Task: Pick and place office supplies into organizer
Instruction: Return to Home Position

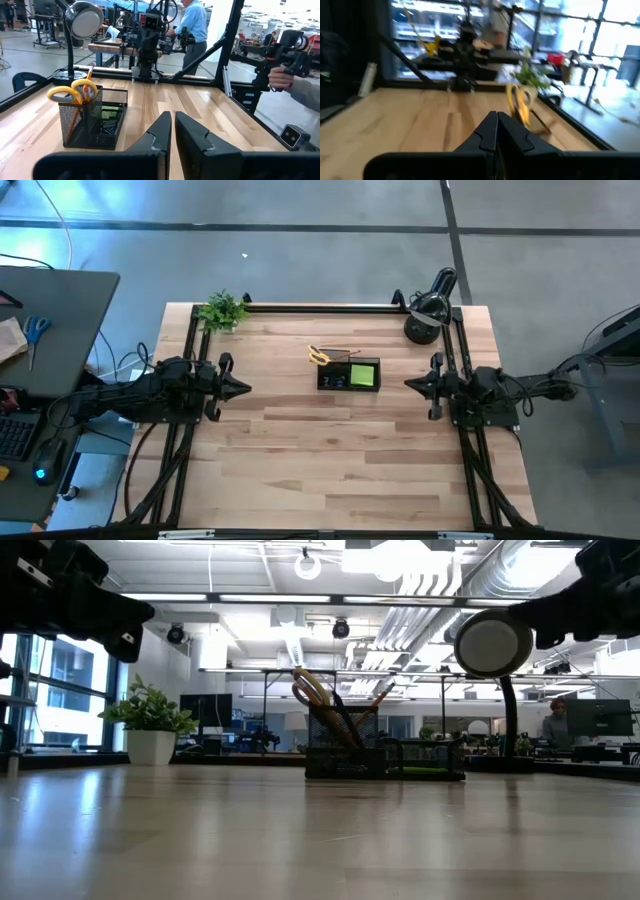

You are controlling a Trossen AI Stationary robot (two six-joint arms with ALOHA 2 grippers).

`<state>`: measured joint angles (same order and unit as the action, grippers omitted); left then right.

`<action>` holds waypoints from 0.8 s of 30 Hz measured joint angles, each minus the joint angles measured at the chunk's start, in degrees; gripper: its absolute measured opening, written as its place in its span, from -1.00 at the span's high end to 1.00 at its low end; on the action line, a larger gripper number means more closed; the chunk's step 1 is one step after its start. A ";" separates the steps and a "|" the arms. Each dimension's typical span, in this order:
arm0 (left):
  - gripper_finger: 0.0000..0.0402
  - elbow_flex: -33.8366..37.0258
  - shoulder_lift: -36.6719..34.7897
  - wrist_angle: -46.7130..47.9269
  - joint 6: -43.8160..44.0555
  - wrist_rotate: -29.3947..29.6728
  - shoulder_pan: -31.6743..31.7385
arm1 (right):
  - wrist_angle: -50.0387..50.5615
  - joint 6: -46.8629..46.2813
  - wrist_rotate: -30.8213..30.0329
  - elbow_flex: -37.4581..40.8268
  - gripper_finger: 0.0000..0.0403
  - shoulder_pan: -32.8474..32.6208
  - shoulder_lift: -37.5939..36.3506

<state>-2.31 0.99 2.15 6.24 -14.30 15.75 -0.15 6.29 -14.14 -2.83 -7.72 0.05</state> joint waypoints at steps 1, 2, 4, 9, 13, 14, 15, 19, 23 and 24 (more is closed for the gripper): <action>0.93 0.00 0.00 0.00 0.00 0.00 0.00 | 0.99 -0.40 -0.34 0.00 1.00 0.73 0.00; 0.93 0.00 0.00 0.00 0.00 0.00 0.00 | 1.88 -0.94 -0.32 0.00 1.00 1.67 0.00; 0.93 0.00 0.00 0.00 0.00 0.00 0.00 | 2.94 -1.39 -0.17 0.00 1.00 4.04 0.00; 0.93 0.00 0.00 -0.01 0.02 0.00 0.00 | 1.93 -2.25 9.01 0.06 1.00 10.74 0.00; 0.93 0.00 -0.01 -0.01 0.04 0.00 0.00 | -0.91 -3.39 14.15 2.25 1.00 14.60 1.82; 0.93 0.00 -0.02 -0.07 0.06 0.00 0.00 | -0.93 -3.75 14.23 2.25 1.00 15.24 2.23; 0.93 0.00 0.00 -0.07 0.05 -0.04 0.00 | -0.81 -3.89 14.21 2.25 1.00 15.61 2.33; 0.93 0.02 0.00 -0.05 0.05 -0.02 0.00 | -3.20 -2.89 14.05 2.25 1.00 15.91 1.94; 0.93 0.02 0.00 -0.07 0.04 -0.02 0.00 | -4.35 -3.48 14.90 2.27 1.00 15.91 1.81; 0.93 0.02 0.00 -0.07 0.04 -0.02 0.00 | -4.31 -4.04 14.97 2.27 1.00 15.91 1.81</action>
<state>-2.28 0.99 2.09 6.28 -14.33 15.75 -4.45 2.25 0.84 -0.56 8.19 1.87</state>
